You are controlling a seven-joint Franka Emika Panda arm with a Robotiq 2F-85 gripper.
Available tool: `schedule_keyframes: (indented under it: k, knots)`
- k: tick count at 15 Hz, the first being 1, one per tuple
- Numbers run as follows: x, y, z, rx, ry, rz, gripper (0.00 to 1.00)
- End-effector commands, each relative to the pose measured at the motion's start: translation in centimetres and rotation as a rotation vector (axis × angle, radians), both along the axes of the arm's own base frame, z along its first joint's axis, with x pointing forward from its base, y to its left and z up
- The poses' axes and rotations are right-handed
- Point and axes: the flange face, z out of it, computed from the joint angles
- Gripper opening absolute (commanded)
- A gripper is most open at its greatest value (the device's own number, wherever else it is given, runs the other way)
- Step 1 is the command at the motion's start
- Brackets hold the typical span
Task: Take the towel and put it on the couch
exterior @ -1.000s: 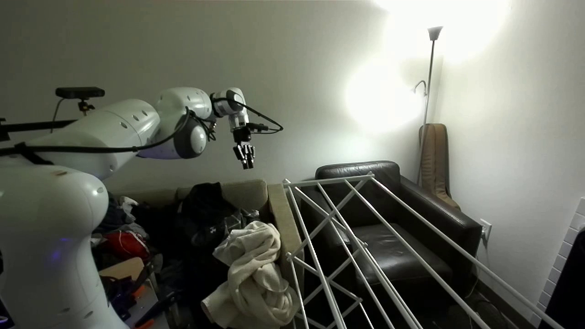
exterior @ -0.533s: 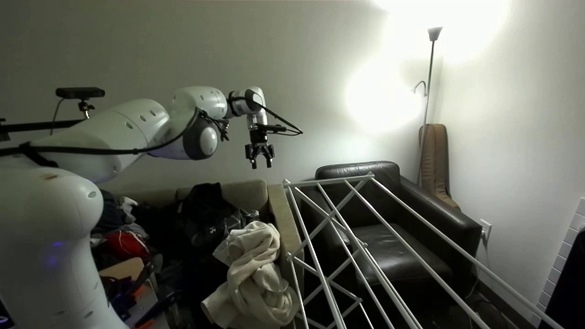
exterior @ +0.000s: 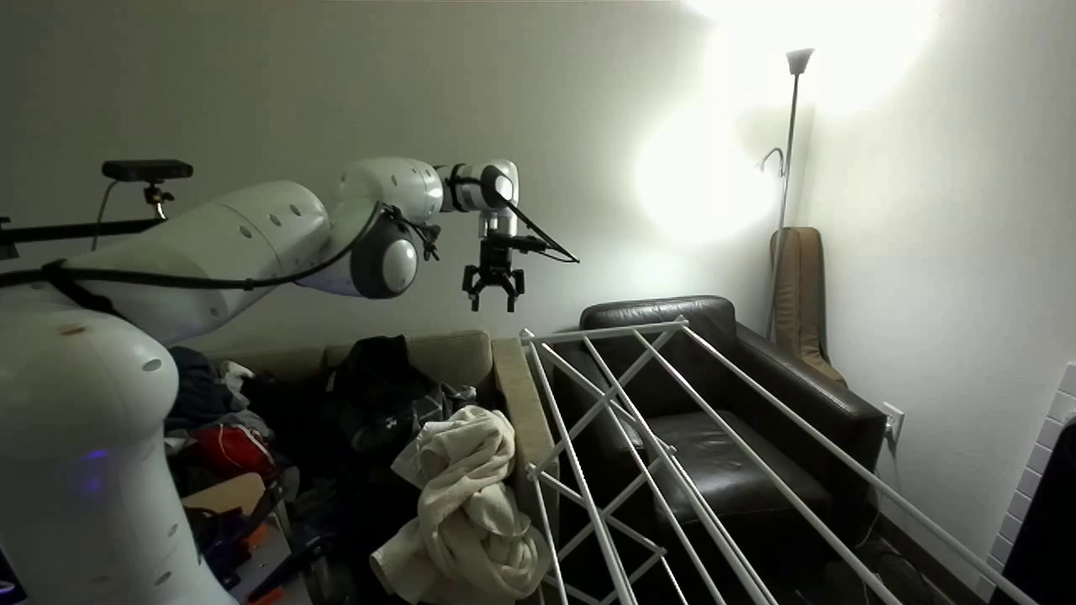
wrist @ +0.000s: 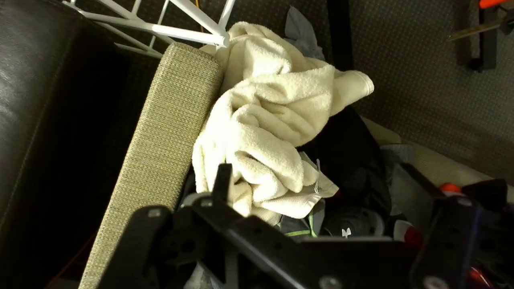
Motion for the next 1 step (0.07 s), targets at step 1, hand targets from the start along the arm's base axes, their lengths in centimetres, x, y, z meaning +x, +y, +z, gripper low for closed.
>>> schedule_keyframes:
  k: [1]
  knots:
    - [-0.01, 0.07, 0.05, 0.001, 0.001, -0.002, 1.0]
